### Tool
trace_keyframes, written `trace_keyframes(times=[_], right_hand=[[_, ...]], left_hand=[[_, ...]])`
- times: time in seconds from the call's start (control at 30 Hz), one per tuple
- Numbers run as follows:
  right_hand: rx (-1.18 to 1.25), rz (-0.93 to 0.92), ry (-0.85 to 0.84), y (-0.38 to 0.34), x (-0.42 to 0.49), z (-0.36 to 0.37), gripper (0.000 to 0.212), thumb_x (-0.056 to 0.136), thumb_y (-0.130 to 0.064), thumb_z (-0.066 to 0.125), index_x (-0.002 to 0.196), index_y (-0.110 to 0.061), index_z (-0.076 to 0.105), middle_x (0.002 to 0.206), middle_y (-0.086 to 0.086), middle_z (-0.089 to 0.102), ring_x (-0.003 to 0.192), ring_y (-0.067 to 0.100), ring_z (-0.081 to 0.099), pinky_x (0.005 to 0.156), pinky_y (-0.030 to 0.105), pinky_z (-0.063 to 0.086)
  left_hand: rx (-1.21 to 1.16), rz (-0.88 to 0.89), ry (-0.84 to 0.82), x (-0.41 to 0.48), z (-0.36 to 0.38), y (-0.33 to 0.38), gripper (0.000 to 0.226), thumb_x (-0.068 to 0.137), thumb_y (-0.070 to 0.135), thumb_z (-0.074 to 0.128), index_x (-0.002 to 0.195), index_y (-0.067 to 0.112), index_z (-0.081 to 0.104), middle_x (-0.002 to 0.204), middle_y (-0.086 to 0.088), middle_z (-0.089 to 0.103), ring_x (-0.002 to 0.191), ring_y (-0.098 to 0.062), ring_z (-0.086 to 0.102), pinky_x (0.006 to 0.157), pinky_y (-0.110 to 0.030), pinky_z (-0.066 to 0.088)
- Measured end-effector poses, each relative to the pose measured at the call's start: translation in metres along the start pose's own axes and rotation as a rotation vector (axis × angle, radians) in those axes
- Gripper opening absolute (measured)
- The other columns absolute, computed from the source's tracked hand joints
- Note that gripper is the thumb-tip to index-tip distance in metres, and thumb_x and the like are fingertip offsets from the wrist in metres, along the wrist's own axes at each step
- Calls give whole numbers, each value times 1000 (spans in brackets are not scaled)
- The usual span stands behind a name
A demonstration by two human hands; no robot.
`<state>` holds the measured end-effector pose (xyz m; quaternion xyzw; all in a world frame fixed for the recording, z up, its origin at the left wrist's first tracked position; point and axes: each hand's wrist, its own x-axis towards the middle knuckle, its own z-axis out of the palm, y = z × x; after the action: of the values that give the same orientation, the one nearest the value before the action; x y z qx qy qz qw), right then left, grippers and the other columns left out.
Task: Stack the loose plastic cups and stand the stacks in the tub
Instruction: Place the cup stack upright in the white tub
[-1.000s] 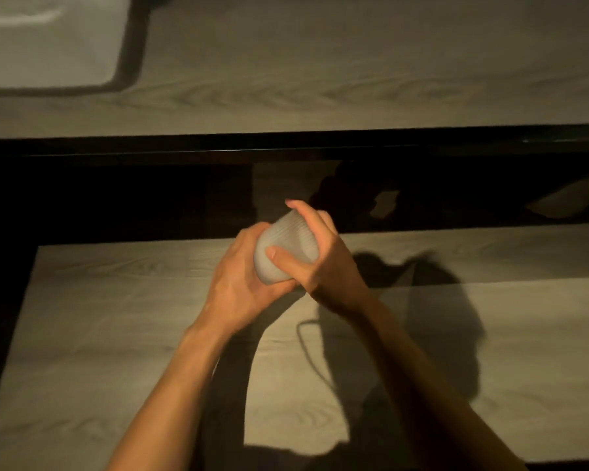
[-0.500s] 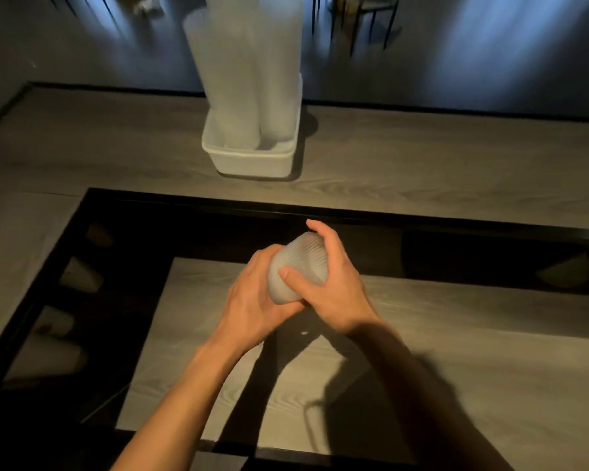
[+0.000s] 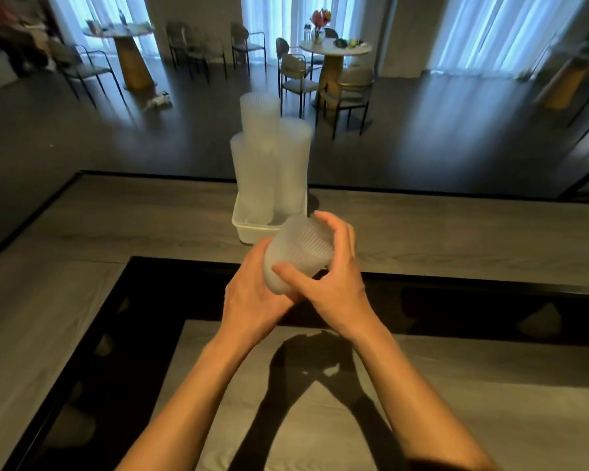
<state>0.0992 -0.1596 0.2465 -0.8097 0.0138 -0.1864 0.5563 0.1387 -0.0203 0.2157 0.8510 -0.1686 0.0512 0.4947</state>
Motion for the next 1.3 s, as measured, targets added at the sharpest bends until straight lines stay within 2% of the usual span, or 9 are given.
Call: trace_keyframes(times=[0.07, 0.17, 0.27, 0.43, 0.57, 0.63, 0.73, 1.1, 1.3], right_hand=[[-5, 2, -59, -3, 12, 0, 95, 74, -40, 84, 146, -44, 23, 142, -14, 33, 128, 2, 41, 103, 38, 50], [-11, -39, -72, -18, 40, 0, 104, 72, -42, 85, 149, -48, 16, 146, -9, 37, 132, 10, 44, 104, 46, 49], [-10, -65, -62, -25, 63, 2, 102, 70, -42, 86, 148, -47, 21, 144, -6, 44, 129, 13, 49, 101, 47, 51], [-57, -108, 89, -28, 90, 8, 91, 71, -42, 86, 143, -42, 30, 138, -9, 47, 123, 12, 50, 96, 44, 53], [-159, -120, 205, -20, 104, 9, 89, 69, -44, 86, 141, -35, 33, 138, -8, 46, 122, 11, 48, 98, 44, 50], [-194, -129, 223, -13, 109, 10, 90, 69, -42, 86, 141, -33, 33, 139, -7, 46, 122, 11, 48, 98, 43, 50], [-258, -155, 200, -1, 115, 17, 92, 69, -44, 85, 143, -32, 31, 138, -9, 44, 121, 10, 47, 98, 42, 51], [-487, -98, 86, 46, 137, 35, 84, 74, -51, 79, 139, -35, 28, 135, -8, 42, 118, 11, 49, 94, 41, 53], [-684, -44, 19, 53, 153, 43, 67, 81, -66, 64, 131, -23, 52, 137, -3, 42, 123, 15, 43, 100, 39, 46]], left_hand=[[-25, -2, 16, 10, -1, 6, 71, 70, 64, 77, 129, 51, 39, 120, 20, 58, 107, -1, 59, 87, -31, 52], [-68, 8, 57, 29, -22, 17, 69, 69, 62, 78, 125, 52, 39, 115, 19, 60, 99, 3, 60, 74, -20, 46], [-60, 27, 69, 51, -27, 22, 77, 69, 55, 82, 125, 56, 30, 115, 17, 59, 95, 1, 60, 69, -17, 44], [30, 70, 94, 82, -27, 14, 95, 70, 53, 85, 144, 35, 28, 139, 10, 48, 114, -10, 56, 83, -26, 48], [62, 48, 96, 90, -22, -1, 91, 74, 56, 82, 146, 31, 31, 139, 11, 50, 120, -6, 54, 92, -32, 52], [75, 49, 88, 94, -18, -9, 86, 78, 53, 80, 146, 31, 33, 137, 13, 51, 120, -4, 53, 89, -27, 49], [74, 53, 56, 105, -11, -18, 77, 83, 44, 79, 144, 32, 35, 136, 12, 52, 119, -1, 53, 85, -20, 44], [133, 64, 40, 127, 7, -45, 75, 86, 38, 77, 147, 26, 35, 140, 7, 51, 118, -6, 56, 89, -25, 52], [134, 65, 70, 129, 7, -51, 66, 91, 31, 72, 147, 24, 37, 141, 5, 49, 116, -4, 56, 92, -29, 54]])
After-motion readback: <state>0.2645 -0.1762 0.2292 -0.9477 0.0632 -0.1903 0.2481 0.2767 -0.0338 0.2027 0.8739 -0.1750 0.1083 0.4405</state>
